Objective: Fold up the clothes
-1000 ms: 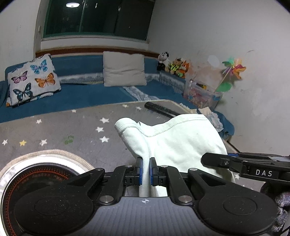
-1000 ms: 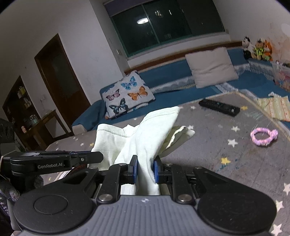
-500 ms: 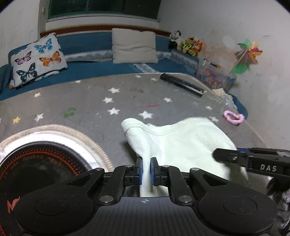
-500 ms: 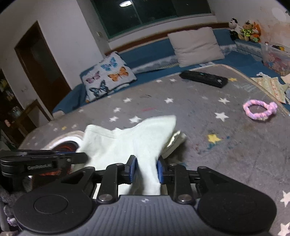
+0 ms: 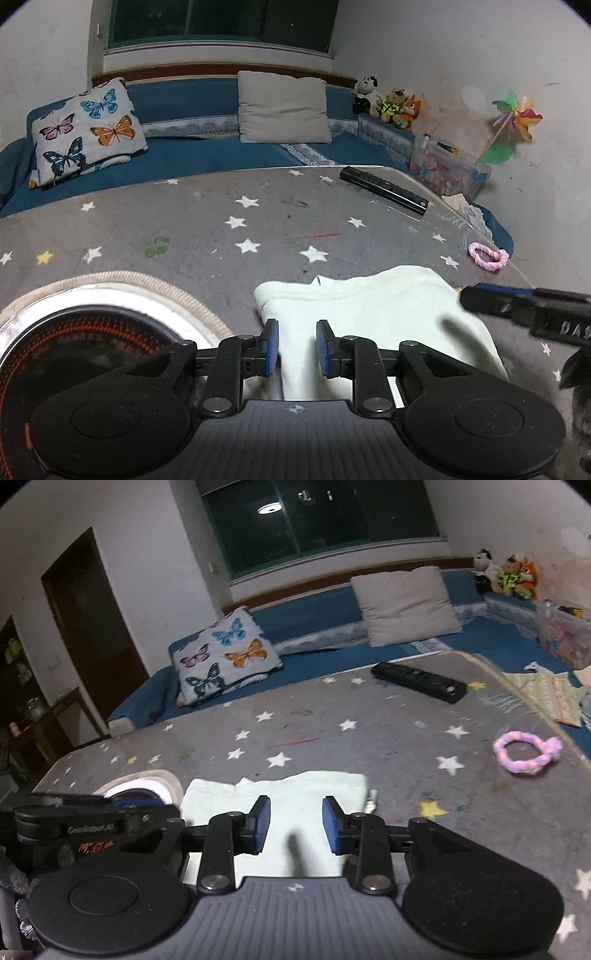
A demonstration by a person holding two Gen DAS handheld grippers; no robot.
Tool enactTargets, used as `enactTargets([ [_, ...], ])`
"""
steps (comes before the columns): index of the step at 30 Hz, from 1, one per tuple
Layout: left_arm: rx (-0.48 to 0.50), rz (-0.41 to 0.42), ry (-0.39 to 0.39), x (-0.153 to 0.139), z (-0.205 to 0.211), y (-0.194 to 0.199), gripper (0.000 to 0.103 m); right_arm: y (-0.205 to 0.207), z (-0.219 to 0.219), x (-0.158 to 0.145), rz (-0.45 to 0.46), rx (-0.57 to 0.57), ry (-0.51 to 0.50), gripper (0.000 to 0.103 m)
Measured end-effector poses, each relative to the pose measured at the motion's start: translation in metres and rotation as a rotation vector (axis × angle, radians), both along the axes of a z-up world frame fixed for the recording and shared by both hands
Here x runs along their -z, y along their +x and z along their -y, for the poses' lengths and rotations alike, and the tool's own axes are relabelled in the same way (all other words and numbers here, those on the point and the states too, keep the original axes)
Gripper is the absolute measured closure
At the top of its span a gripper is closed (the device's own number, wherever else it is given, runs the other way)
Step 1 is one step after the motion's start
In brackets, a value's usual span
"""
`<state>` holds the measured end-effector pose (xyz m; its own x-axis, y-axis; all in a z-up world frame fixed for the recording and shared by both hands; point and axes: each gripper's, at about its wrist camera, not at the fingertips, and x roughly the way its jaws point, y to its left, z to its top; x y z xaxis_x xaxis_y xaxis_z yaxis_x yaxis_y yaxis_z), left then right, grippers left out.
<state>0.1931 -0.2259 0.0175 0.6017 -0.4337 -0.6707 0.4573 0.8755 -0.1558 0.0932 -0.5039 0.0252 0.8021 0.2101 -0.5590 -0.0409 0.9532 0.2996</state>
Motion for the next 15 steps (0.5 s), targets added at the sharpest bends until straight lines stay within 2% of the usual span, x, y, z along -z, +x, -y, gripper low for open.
enactTargets([
  [10, 0.008, 0.008, 0.042, 0.015, 0.012, 0.019, 0.083, 0.021, 0.003, 0.026, -0.051, -0.012, 0.009, 0.073],
  [15, 0.012, 0.005, 0.044, 0.017, 0.011, 0.023, 0.083, 0.025, 0.006, 0.024, -0.047, -0.012, 0.009, 0.073],
])
